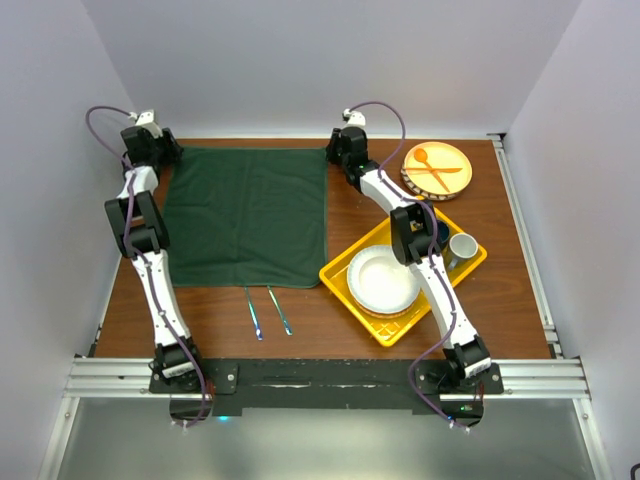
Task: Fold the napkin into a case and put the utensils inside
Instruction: Pick up the flattened napkin from the center of the board.
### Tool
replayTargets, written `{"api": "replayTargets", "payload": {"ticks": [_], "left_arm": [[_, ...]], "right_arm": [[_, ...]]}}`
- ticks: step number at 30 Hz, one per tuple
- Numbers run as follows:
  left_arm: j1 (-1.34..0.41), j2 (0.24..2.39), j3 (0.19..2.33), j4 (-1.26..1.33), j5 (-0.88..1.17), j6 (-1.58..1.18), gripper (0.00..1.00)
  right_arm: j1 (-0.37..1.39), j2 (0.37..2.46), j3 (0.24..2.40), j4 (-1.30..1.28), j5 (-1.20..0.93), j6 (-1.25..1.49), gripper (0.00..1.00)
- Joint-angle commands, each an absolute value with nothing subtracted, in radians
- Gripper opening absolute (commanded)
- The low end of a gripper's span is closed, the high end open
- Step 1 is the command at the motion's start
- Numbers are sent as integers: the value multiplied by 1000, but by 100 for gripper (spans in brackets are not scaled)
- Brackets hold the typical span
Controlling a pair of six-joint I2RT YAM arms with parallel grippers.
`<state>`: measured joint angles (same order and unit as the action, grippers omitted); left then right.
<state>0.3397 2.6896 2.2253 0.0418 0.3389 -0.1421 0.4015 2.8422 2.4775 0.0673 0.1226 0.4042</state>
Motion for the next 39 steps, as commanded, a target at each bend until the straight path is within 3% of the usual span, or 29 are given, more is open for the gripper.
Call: {"api": "replayTargets", "payload": {"ticks": [1, 6, 14, 39], "left_arm": [[331, 2703, 2276, 94, 408, -160, 52], [331, 2695, 2273, 106, 433, -166, 40], [331, 2686, 2264, 101, 426, -155, 40], [331, 2658, 2229, 84, 423, -198, 39]], "right_arm": [[399, 2835, 2520, 124, 86, 405, 27], [399, 2842, 2523, 147, 58, 402, 29], [400, 2865, 2563, 129, 94, 439, 34], [402, 2899, 2591, 22, 104, 646, 33]]}}
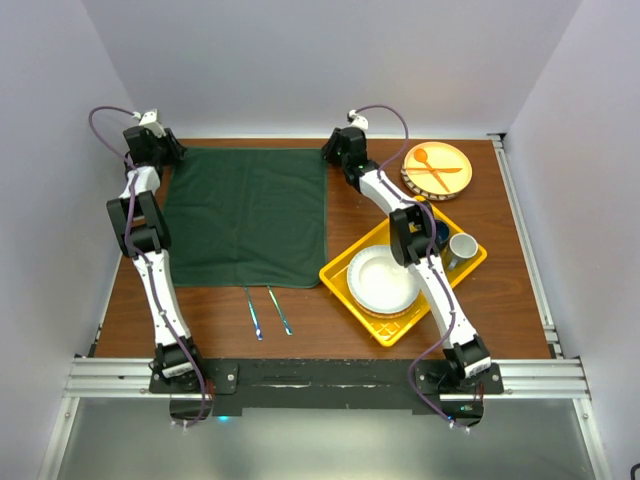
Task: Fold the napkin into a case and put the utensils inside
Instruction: Pick up the flattened napkin from the center of the board.
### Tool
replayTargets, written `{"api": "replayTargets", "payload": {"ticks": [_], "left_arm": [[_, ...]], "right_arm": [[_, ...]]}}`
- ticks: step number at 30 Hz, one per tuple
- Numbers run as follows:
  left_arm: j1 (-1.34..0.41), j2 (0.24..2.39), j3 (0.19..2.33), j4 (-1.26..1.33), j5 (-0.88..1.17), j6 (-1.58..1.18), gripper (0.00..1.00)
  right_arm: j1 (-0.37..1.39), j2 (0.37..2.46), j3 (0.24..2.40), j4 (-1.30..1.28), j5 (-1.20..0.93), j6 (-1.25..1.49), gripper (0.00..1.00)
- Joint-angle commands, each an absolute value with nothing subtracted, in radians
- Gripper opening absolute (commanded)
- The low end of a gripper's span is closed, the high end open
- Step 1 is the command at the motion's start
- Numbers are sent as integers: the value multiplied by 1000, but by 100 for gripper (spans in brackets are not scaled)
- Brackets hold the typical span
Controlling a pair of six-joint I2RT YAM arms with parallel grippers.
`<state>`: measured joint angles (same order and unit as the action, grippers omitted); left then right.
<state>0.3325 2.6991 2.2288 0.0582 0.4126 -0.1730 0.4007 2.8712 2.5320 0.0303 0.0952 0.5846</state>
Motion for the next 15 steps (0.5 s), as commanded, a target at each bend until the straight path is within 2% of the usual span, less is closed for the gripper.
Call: {"api": "replayTargets", "payload": {"ticks": [1, 5, 8, 12, 13, 15], "left_arm": [[331, 2658, 2229, 83, 425, -198, 39], [331, 2658, 2229, 80, 425, -199, 39], [331, 2663, 2229, 78, 426, -199, 39], [331, 2668, 2232, 86, 436, -202, 32], [333, 2665, 2235, 92, 439, -201, 29], [333, 2661, 2237, 101, 446, -199, 21]], "right_arm": [[402, 2902, 2592, 21, 103, 652, 33], [402, 2910, 2600, 17, 97, 672, 32], [402, 2913, 2602, 29, 83, 673, 26], [406, 2908, 2589, 69, 43, 637, 9], [408, 2907, 2585, 77, 40, 627, 0], [408, 2890, 2565, 123, 23, 580, 0]]}}
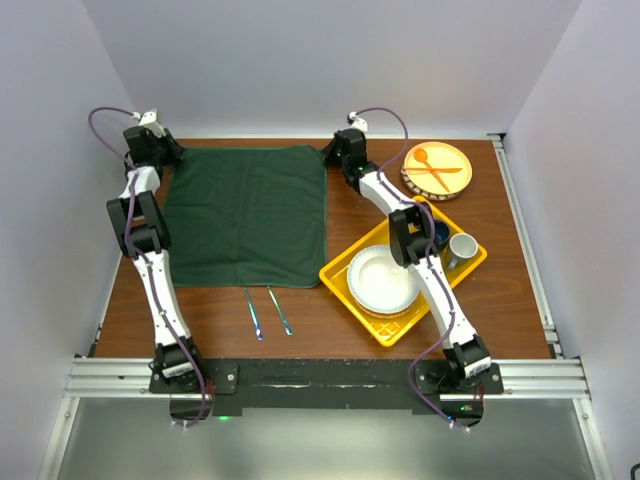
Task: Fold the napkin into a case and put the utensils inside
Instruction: Pick up the flattened napkin from the center of the board, then fold and flatten the napkin at the center of the board.
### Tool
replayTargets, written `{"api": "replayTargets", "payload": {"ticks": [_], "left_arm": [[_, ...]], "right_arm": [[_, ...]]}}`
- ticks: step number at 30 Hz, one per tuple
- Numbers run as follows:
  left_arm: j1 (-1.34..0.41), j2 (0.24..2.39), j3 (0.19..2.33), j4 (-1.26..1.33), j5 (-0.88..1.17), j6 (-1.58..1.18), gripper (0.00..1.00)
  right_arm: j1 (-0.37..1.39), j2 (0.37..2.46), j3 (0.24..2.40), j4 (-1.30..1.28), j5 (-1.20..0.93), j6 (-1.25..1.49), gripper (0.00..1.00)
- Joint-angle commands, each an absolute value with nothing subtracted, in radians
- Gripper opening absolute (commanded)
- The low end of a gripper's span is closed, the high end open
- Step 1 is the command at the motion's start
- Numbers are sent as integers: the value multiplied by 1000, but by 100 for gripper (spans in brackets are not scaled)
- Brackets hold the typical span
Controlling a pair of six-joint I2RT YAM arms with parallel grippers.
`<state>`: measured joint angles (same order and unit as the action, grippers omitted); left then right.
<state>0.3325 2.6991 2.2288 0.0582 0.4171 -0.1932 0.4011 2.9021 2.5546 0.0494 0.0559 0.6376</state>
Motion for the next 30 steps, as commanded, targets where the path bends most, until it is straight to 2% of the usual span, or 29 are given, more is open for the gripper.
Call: {"api": "replayTargets", "payload": {"ticks": [1, 6, 15, 22, 30], "left_arm": [[331, 2655, 2237, 104, 451, -198, 19], [336, 2620, 2217, 158, 477, -196, 0], [354, 2508, 2119, 270, 577, -181, 0], [377, 2392, 1961, 252, 669, -82, 0], [439, 2275, 1866, 39, 853, 87, 0]], "right_arm": [[411, 2881, 2536, 139, 21, 568, 0], [416, 2838, 2522, 201, 3, 549, 0], [446, 2705, 2421, 264, -46, 512, 0], [453, 2574, 2319, 232, -83, 511, 0], [454, 2422, 2162, 129, -173, 468, 0]]}}
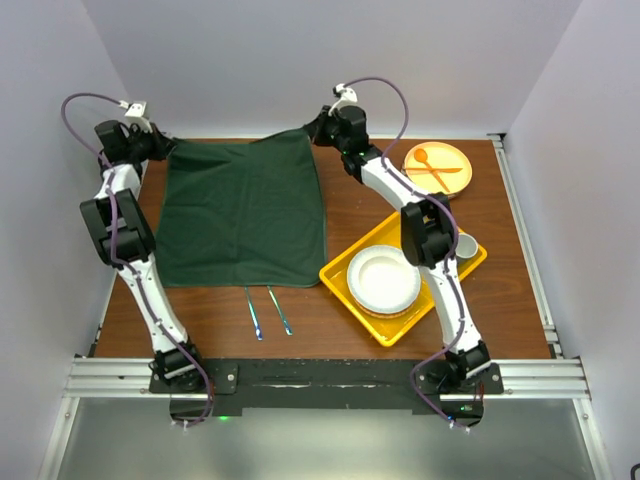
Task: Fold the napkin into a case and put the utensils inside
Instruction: Fold and flatten the napkin at the center of the board.
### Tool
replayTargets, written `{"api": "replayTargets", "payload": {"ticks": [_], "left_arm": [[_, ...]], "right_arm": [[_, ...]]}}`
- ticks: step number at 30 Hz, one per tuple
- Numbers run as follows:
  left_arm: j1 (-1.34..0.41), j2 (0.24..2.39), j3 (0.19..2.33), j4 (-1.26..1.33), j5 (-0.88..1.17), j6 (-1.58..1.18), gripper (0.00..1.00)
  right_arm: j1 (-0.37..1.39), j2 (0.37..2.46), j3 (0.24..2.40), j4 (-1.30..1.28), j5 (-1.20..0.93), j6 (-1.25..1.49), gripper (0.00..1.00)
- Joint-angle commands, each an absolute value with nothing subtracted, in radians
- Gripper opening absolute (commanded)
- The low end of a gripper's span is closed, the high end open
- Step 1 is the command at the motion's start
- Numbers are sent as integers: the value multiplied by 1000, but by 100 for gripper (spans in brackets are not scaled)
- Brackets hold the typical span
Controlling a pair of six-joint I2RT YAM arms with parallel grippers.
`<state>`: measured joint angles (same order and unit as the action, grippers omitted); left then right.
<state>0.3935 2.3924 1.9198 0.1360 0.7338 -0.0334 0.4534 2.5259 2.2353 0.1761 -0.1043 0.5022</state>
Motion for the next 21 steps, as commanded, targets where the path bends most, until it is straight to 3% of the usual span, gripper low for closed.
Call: {"api": "replayTargets", "payload": {"ticks": [1, 11, 21], "left_arm": [[455, 2260, 1853, 20, 871, 125, 0], [517, 2091, 1775, -570, 867, 671, 0], [615, 1905, 1517, -839, 758, 1076, 0]], "right_arm": [[454, 2402, 2143, 111, -185, 474, 0], [457, 2122, 1832, -23, -299, 419, 0], [492, 1921, 1562, -172, -376, 301, 0]]}}
